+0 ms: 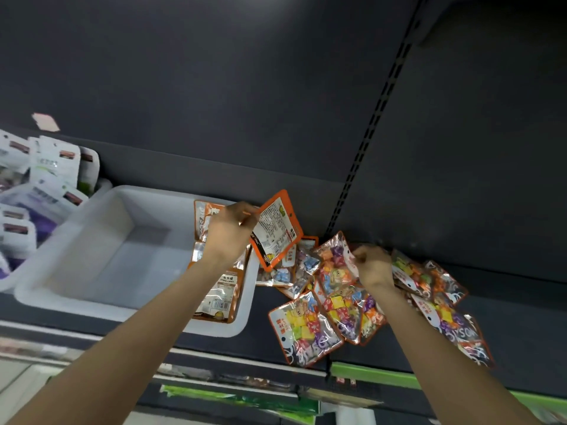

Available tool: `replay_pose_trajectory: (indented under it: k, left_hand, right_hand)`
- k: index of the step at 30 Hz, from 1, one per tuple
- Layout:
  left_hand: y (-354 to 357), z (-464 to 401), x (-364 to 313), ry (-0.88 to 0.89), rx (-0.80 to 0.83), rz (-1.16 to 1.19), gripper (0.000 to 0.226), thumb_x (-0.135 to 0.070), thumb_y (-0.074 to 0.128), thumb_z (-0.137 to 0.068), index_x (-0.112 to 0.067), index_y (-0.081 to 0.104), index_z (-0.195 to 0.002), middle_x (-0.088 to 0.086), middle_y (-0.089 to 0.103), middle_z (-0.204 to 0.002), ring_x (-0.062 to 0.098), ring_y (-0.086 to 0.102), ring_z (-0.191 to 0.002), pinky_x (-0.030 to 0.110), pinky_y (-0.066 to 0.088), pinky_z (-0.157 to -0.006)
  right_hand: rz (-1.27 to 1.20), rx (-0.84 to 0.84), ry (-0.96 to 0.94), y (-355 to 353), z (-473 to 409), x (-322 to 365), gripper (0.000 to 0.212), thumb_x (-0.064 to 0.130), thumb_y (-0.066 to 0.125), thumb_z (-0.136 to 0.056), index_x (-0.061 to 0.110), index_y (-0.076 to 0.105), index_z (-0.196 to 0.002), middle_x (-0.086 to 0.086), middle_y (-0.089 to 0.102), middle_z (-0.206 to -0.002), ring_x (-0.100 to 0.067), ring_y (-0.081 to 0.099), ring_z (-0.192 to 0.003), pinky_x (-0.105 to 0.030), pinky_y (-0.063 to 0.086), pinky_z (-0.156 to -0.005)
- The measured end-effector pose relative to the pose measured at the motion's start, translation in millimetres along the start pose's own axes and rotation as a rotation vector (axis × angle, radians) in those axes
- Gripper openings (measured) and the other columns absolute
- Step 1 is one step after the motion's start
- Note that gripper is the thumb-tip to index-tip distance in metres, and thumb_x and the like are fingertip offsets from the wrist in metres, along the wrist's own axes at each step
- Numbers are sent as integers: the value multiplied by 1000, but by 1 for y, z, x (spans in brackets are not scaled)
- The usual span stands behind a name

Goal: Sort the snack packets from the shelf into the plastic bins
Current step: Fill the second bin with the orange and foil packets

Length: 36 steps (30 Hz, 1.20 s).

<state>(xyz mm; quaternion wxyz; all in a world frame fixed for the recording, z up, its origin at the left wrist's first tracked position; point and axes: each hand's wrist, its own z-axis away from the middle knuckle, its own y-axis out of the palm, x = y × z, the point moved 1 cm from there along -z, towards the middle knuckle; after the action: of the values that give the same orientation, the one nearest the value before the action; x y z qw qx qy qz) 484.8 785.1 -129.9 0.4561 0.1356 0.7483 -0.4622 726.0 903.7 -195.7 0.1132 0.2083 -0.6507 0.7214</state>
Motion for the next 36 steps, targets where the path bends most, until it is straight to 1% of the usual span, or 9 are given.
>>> replay_pose_trajectory:
  k: [4,6,9,15,22,25,28,32,36]
  left_hand:
    - [-25,-6,11,-26,-25,74,12,-10,55,-92,-12,66,-96,9,70,-100,26,67,-81,42,57,-71]
    - [-38,-13,18,-8,-39,40,12,-9,54,-92,-12,65,-97,10,70,-100,24,66,-82,36,58,-68]
    - [-61,-23,35,-18,-70,-26,12,-9,51,-93,-10,62,-97,11,69,-100,17,60,-71,9,45,-49]
    - [-130,-45,108,-209,-103,-86,13,-12,54,-89,-13,65,-95,17,67,-104,32,62,-86,28,45,-68]
    - [-166,-80,164,-226,3,-192,19,-5,48,-92,-6,65,-99,16,62,-115,33,57,-104,18,28,-67]
    - [-157,-96,184,-176,83,-242,14,-2,44,-92,-8,57,-90,21,62,-111,33,58,-94,25,32,-69]
    - [-147,-103,206,-143,153,-408,23,-2,40,-93,0,57,-109,23,62,-112,37,59,-103,36,42,-80]
    - [-147,-113,208,35,183,-605,34,-6,42,-95,-11,46,-128,18,59,-119,34,56,-113,39,44,-90]
    - [-158,-122,209,162,204,-726,34,-5,36,-96,-14,49,-125,16,64,-113,35,58,-109,41,43,-94]
  right_hand:
    - [-69,-134,-175,-25,20,45,15,11,56,-92,6,69,-97,-11,63,-103,-26,62,-91,-30,45,-79]
    - [-58,-171,-259,-33,29,80,14,17,57,-92,8,68,-93,-9,57,-100,-25,60,-86,-33,46,-77]
    - [-73,-198,-325,-36,36,131,13,15,55,-93,13,67,-96,-7,57,-105,-25,61,-90,-33,47,-79]
    - [-225,-147,-353,2,54,218,11,12,57,-91,17,66,-90,-1,68,-97,-18,64,-89,-30,50,-78]
    - [-176,-108,-221,52,69,267,11,13,55,-92,18,65,-93,-2,70,-99,-20,65,-92,-36,54,-80]
    - [-189,-141,-186,69,74,269,14,6,56,-90,14,67,-92,-4,70,-97,-20,66,-91,-33,54,-81]
    - [-171,-198,-130,83,78,267,15,10,57,-91,17,70,-95,-2,69,-104,-19,65,-95,-34,54,-81]
    - [-60,-211,-82,94,80,275,20,15,56,-92,25,72,-98,4,70,-104,-17,66,-93,-32,55,-75]
    - [-144,-174,-97,106,77,293,18,13,56,-94,18,72,-101,0,71,-107,-18,66,-95,-33,54,-82]
